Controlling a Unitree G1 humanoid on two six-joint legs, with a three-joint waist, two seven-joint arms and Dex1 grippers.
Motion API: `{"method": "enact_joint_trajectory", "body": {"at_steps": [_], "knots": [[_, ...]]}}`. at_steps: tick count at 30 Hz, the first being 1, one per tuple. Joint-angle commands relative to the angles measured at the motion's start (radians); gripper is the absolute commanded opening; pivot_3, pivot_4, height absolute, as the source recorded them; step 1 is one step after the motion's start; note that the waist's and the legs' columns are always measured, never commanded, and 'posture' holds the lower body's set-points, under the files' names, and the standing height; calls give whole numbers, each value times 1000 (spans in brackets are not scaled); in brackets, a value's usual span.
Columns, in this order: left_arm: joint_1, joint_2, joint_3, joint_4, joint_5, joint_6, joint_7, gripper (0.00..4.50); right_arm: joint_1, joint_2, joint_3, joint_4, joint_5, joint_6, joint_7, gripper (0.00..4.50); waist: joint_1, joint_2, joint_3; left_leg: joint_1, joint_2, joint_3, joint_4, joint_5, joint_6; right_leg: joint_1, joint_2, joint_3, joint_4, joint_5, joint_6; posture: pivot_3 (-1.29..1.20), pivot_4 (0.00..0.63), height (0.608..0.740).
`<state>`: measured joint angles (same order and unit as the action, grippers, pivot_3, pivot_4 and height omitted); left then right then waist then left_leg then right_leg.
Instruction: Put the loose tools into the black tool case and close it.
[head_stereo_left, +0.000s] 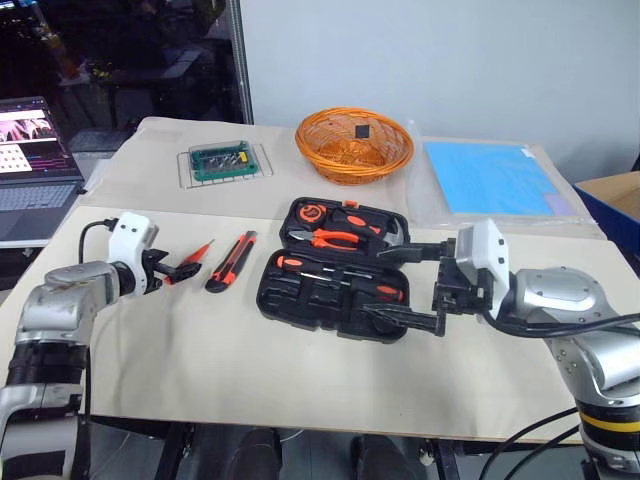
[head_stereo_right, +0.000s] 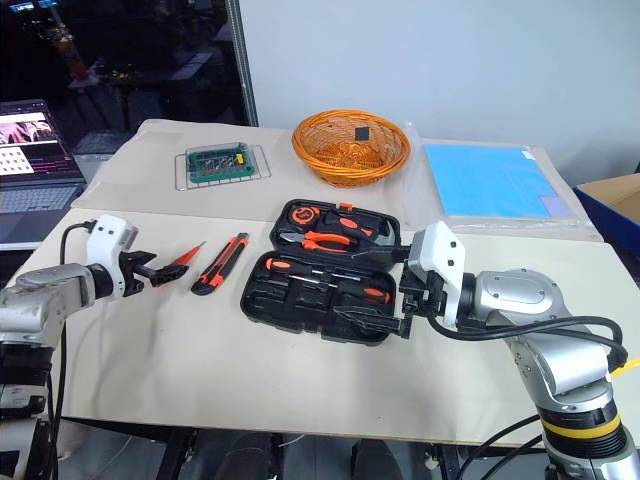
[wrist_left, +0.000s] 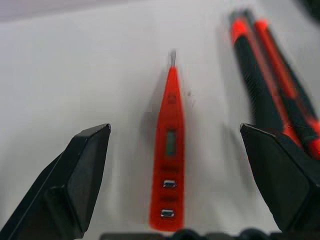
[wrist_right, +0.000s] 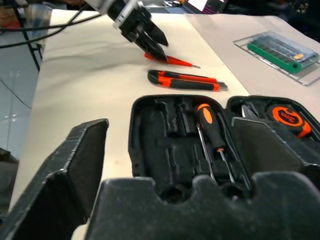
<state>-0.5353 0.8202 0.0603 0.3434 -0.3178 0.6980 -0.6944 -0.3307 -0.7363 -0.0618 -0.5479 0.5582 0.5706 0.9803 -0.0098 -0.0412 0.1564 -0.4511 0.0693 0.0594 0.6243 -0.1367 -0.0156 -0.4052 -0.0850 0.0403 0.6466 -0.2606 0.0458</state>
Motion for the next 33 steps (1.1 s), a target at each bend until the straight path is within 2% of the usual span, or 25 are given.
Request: {"method": "enact_joint_trajectory", "body": {"at_steps": [1, 2, 9, 11, 17, 19, 22, 23, 27, 30, 33], "knots": [[-31, 7, -18, 28, 42, -12, -21, 3917, 10, -11, -46, -52, 23, -30, -16, 4500, 0, 0, 0, -1, 0, 0, 0, 0, 0, 0, 0, 0, 0, 0, 0, 0, 150, 740], [-33, 6, -16, 37, 46, -19, -27, 3701, 9, -9, -45, -55, 24, -32, -22, 4500, 1, 0, 0, -1, 0, 0, 0, 0, 0, -1, 0, 0, 0, 0, 0, 0, 150, 740], [-10, 7, 5, 36, 52, -67, -73, 988, 7, 25, -52, -58, 52, -59, -54, 4500, 1, 0, 0, -1, 0, 0, 0, 0, 0, -1, 0, 0, 0, 0, 0, 0, 150, 740], [-4, 9, 14, 27, 48, -73, -80, 461, 3, 36, -53, -56, 57, -66, -60, 4500, 1, 0, 0, -2, 0, 0, 1, 0, 0, -1, 0, 0, 0, 0, 0, 0, 150, 740], [-2, -11, 103, -50, -38, -124, -138, 460, 3, 49, -43, -54, 62, -83, -77, 4500, 0, 0, 0, -2, 0, -1, 1, 0, 0, -1, 0, -1, 0, 0, 0, 0, 150, 740], [-29, -24, 140, -117, -113, -94, -189, 460, 14, 48, -47, -63, 66, -86, -84, 4500, 2, -1, 0, -3, 0, -1, 1, 0, 0, -1, 0, -1, 0, 0, 0, 0, 150, 740], [-65, -18, 125, -212, -200, -15, -283, 460, 51, 40, -70, -85, 74, -90, -96, 4500, 11, -1, 1, -4, 0, -2, 2, 0, 0, -1, 0, -2, 0, 0, 0, 0, 150, 740], [-72, -11, 99, -243, -205, -15, -319, 460, 73, 35, -82, -94, 70, -90, -101, 4500, 14, -1, 1, -5, 0, -2, 2, 0, 0, -1, 0, -2, 0, 0, 0, 0, 150, 740], [-139, -4, -111, -317, -136, -94, -514, 460, 317, -36, -220, -166, 35, -88, -85, 4500, 30, -1, 1, -5, -2, -3, 2, 0, 0, 1, 0, -2, -1, -1, 2, 0, 150, 740], [-222, -42, -238, -224, -46, -194, -607, 460, 496, -70, -355, -219, 38, -77, -62, 4500, 33, -1, 0, -5, -2, -3, 3, 0, 0, 1, 0, -1, -1, -2, 2, 0, 150, 740], [-280, -74, -321, -124, 29, -293, -682, 460, 592, -79, -455, -254, 64, -66, -58, 4500, 22, -1, 0, -5, -1, -3, 5, 0, 0, 1, 1, 0, 0, -2, 2, 0, 150, 740]]}}
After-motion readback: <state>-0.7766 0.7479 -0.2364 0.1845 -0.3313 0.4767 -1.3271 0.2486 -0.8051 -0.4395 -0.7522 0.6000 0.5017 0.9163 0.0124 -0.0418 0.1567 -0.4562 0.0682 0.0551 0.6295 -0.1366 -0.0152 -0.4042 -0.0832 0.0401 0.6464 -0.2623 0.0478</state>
